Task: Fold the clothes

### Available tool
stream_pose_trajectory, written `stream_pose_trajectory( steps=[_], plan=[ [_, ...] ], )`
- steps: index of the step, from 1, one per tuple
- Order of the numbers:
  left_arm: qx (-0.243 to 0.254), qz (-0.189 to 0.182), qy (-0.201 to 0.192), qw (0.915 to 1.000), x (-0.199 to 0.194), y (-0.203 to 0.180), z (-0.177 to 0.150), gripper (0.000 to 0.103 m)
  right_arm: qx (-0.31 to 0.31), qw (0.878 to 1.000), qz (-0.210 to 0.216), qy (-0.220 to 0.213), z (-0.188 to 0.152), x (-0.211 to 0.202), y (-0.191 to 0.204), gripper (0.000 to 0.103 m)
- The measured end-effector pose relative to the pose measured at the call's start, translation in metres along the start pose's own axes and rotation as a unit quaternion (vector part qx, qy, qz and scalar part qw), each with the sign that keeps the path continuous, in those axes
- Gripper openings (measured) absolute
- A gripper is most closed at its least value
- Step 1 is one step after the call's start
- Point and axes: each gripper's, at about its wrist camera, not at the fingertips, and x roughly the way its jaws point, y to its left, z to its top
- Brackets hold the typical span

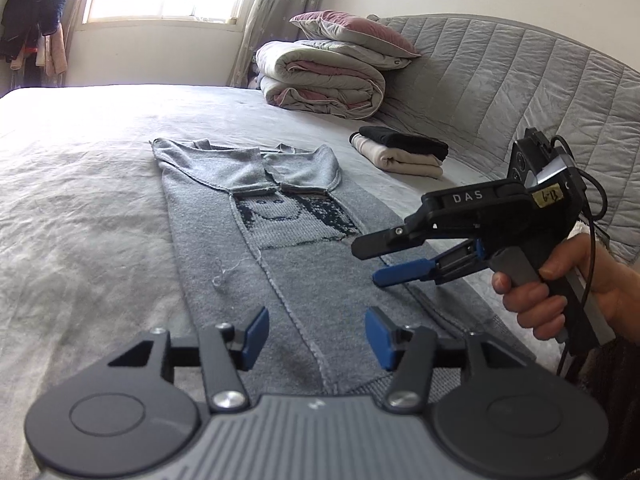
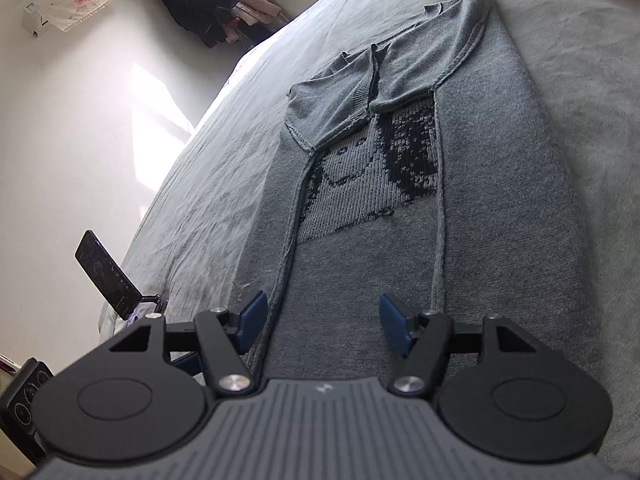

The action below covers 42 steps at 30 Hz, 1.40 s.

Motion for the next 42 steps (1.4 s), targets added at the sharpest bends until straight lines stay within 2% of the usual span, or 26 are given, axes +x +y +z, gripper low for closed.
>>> stream_pose_trajectory(
  steps=[9,14,16,17,20,22,27,33,39,42],
  plan=[
    [-0.011,0.016,-0.004,0.9998,-0.013,-0.001,0.006,0.056,0.030,0.999,0.016,0.019,-0.001,0.000,-0.001,0.070],
    [-0.004,0.047,0.008,0.9989,-0.019,0.008,0.003,0.056,0.050,0.996,0.052,0.052,-0.006,0.008,0.004,0.070],
    [-0.025,0.062,0.018,0.9976,-0.020,0.022,0.000,0.051,0.047,0.995,0.061,0.070,-0.010,0.013,0.008,0.070],
    [-0.036,0.068,0.023,0.9968,-0.021,0.028,-0.001,0.043,0.043,0.994,0.064,0.078,-0.012,0.015,0.011,0.070],
    [-0.073,0.062,0.037,0.9947,-0.021,0.046,-0.005,0.030,0.033,0.990,0.076,0.111,-0.018,0.023,0.021,0.070],
    [-0.084,0.052,0.045,0.9941,-0.020,0.050,-0.007,0.026,0.026,0.987,0.081,0.133,-0.022,0.030,0.027,0.067],
    [-0.074,0.038,0.056,0.9949,-0.014,0.043,-0.009,0.025,-0.005,0.982,0.089,0.169,-0.039,0.037,0.043,0.057],
    [-0.055,0.028,0.047,0.9970,-0.011,0.036,-0.010,0.025,-0.023,0.980,0.094,0.173,-0.046,0.039,0.048,0.048],
    [-0.051,0.031,0.044,0.9973,-0.010,0.035,-0.009,0.025,-0.021,0.977,0.109,0.181,-0.047,0.041,0.052,0.048],
    [-0.057,0.035,0.039,0.9970,-0.011,0.038,-0.007,0.025,-0.027,0.971,0.123,0.201,-0.050,0.042,0.057,0.045]
  ],
)
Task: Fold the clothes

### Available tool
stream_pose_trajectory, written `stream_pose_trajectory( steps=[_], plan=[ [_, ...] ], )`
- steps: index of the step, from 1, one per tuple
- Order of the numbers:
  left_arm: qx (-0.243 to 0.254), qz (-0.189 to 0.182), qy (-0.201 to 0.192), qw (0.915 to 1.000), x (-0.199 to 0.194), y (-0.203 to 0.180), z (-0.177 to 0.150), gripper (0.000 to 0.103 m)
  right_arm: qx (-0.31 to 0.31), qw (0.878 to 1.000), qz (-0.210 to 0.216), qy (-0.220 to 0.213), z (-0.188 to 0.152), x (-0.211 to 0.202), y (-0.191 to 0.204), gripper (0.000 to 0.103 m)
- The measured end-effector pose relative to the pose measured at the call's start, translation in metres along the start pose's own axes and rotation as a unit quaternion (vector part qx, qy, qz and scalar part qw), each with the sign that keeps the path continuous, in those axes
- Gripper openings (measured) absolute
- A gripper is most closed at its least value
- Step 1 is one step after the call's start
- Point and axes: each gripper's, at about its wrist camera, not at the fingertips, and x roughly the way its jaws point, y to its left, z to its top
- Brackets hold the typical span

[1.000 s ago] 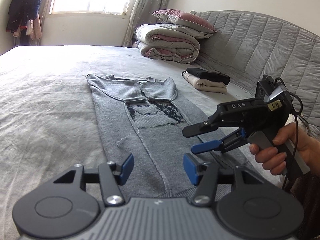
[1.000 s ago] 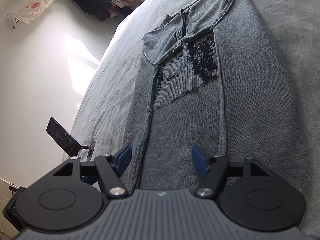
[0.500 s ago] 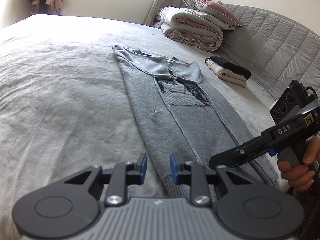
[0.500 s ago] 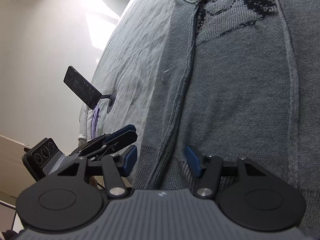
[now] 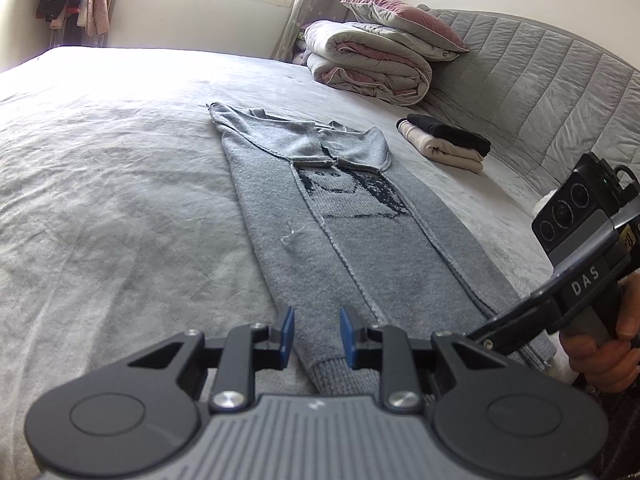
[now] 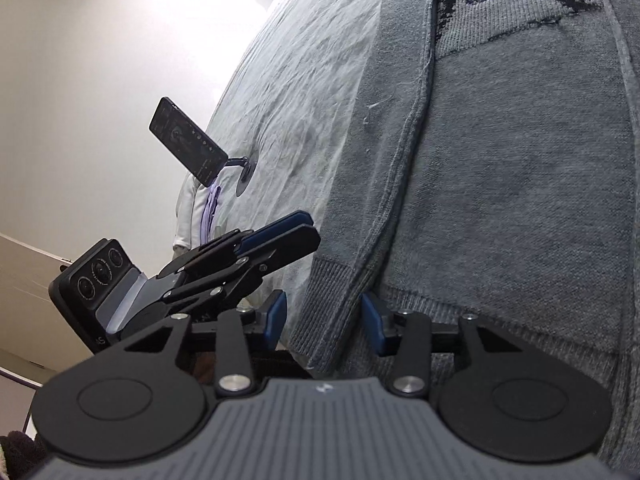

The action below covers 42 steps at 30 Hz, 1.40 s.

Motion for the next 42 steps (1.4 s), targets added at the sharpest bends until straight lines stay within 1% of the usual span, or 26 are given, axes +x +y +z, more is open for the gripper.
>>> stream_pose_trajectory(
  steps=[2,4,7,9,11,12,16,17,18,19,21,22,26,28,30,33,35,36,38,42],
  plan=[
    [-0.005,0.002,-0.002,1.0000,-0.001,0.002,0.000,0.025,-0.008,1.000,-0.002,0.016,-0.003,0.005,0.003,0.045],
    [-0.009,0.003,-0.002,1.0000,-0.001,0.004,0.000,0.025,-0.021,0.999,-0.018,0.025,-0.007,0.010,0.005,0.043],
    [-0.009,0.004,-0.003,1.0000,-0.002,0.005,0.000,0.025,-0.027,0.999,-0.023,0.033,-0.007,0.010,0.009,0.044],
    [-0.007,0.002,-0.004,1.0000,-0.003,0.004,0.000,0.025,-0.027,0.999,-0.022,0.033,-0.006,0.006,0.009,0.045],
    [-0.006,0.000,-0.006,1.0000,-0.002,0.003,0.000,0.022,-0.019,0.999,-0.023,0.032,-0.007,0.007,0.007,0.044],
    [-0.004,-0.001,-0.007,1.0000,-0.002,0.002,0.000,0.022,-0.016,0.999,-0.024,0.032,-0.007,0.008,0.006,0.042],
    [0.004,-0.010,-0.005,0.9999,0.002,-0.002,-0.001,0.021,-0.007,1.000,-0.014,0.018,-0.010,0.012,0.006,0.041],
    [0.008,-0.012,-0.004,0.9999,0.004,-0.004,-0.001,0.021,-0.010,1.000,-0.014,0.013,-0.011,0.013,0.006,0.039],
    [0.012,-0.015,-0.004,0.9998,0.005,-0.005,-0.002,0.021,-0.012,1.000,-0.015,0.009,-0.013,0.014,0.007,0.032],
    [0.017,-0.018,-0.004,0.9997,0.007,-0.006,-0.002,0.021,-0.015,1.000,-0.019,0.008,-0.013,0.015,0.007,0.020],
    [0.029,-0.025,-0.006,0.9992,0.010,-0.009,-0.004,0.021,-0.018,1.000,-0.020,0.008,-0.014,0.014,0.008,0.012],
    [0.035,-0.030,-0.008,0.9989,0.010,-0.011,-0.005,0.021,-0.019,1.000,-0.017,0.008,-0.014,0.012,0.008,0.010],
    [0.054,-0.047,-0.019,0.9972,0.009,-0.016,-0.006,0.021,-0.031,0.999,0.000,0.007,-0.015,0.000,0.016,0.010],
    [0.060,-0.057,-0.020,0.9964,0.009,-0.018,-0.006,0.021,-0.037,0.999,-0.001,0.008,-0.016,-0.005,0.018,0.010],
    [0.065,-0.060,-0.015,0.9960,0.012,-0.020,-0.006,0.021,-0.036,0.999,-0.006,0.017,-0.017,-0.006,0.016,0.010],
    [0.076,-0.059,0.004,0.9954,0.018,-0.021,-0.010,0.021,-0.031,0.999,-0.015,0.034,-0.019,-0.004,0.011,0.010],
    [0.085,-0.057,0.017,0.9946,0.022,-0.021,-0.014,0.021,-0.026,0.998,-0.019,0.047,-0.021,-0.002,0.008,0.013],
    [0.089,-0.057,0.022,0.9942,0.023,-0.021,-0.016,0.021,-0.023,0.998,-0.017,0.056,-0.022,-0.001,0.007,0.016],
    [0.092,-0.063,0.024,0.9934,0.020,-0.021,-0.017,0.021,-0.024,0.997,-0.012,0.070,-0.024,-0.001,0.008,0.017],
    [0.101,-0.084,0.032,0.9908,0.012,-0.019,-0.019,0.021,-0.047,0.995,-0.007,0.083,-0.027,-0.007,0.015,0.018]
  ],
)
